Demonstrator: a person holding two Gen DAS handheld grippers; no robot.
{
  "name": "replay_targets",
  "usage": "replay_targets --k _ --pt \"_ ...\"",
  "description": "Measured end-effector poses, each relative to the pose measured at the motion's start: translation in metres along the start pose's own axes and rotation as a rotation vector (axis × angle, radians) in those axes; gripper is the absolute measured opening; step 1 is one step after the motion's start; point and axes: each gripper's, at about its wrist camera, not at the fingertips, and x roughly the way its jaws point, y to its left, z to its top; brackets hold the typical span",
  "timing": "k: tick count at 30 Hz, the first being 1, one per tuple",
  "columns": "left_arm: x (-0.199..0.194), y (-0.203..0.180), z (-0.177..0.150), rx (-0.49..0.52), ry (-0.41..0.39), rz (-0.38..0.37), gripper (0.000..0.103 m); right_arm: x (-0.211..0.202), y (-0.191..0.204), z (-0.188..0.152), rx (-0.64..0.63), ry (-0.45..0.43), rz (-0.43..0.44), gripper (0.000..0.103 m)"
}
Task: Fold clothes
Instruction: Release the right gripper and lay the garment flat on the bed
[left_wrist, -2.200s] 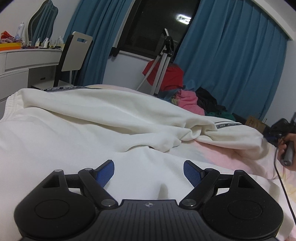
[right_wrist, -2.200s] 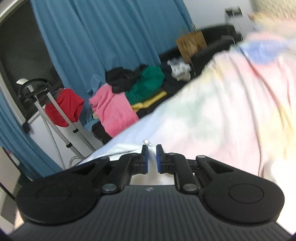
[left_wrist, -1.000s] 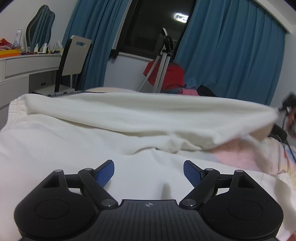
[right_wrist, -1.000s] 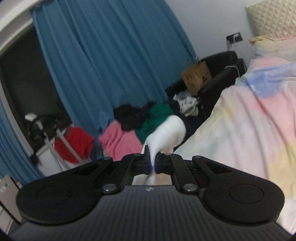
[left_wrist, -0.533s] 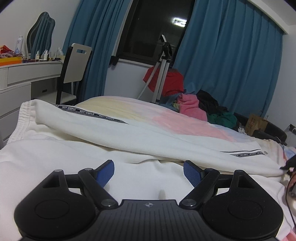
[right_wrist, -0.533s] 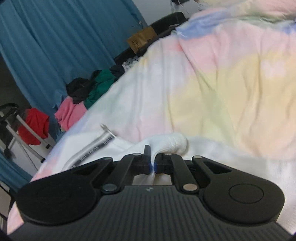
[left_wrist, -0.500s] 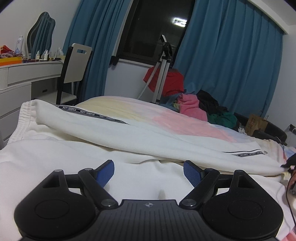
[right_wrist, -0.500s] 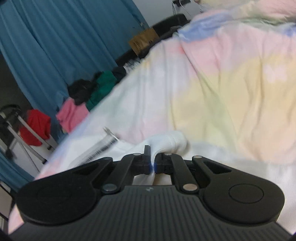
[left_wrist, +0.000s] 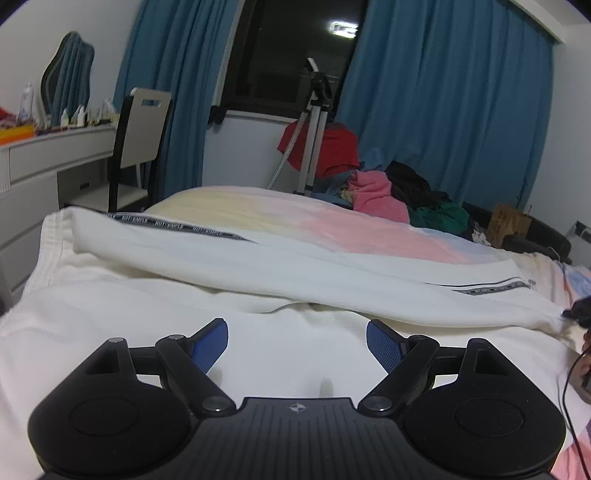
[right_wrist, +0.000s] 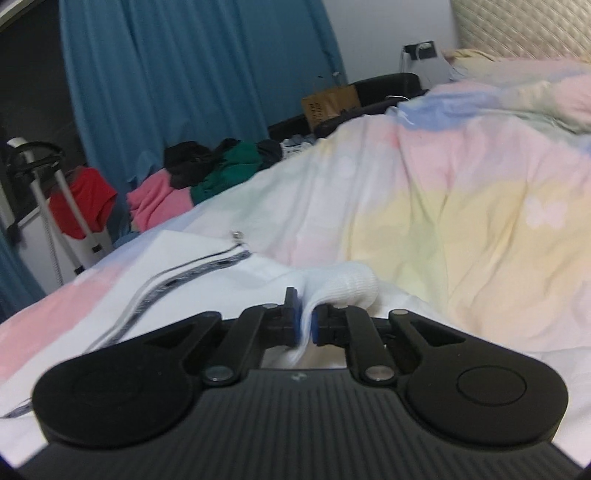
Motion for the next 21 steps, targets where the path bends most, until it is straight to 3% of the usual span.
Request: replay_targets --k 2,6,7,14,21 --pt "-0.004 -0.003 0.002 0.009 -0.009 -0.002 0.084 -0.021 0.012 0.002 -0.063 -0.029 0.01 0.028" --pt "-0.018 -0.008 0.006 0.004 -0.025 -0.008 0.084 -0.078 0.037 0.003 -0.172 -0.102 0.06 0.069" --pt "-0.022 -0.009 0.007 0.006 -0.031 -0.01 0.084 -0.095 0.042 0.003 -0.175 -0.11 0.088 0.073" --pt "-0.059 -0.021 0.011 0.025 -0.068 -0.004 0.089 -0.197 0.074 -0.006 -0.25 -0.089 0.254 0.071" --pt "-0.092 -0.021 0.001 0.064 -0.036 0.032 0.1 -0.232 0.063 -0.01 -0.21 -0.064 0.292 0.071"
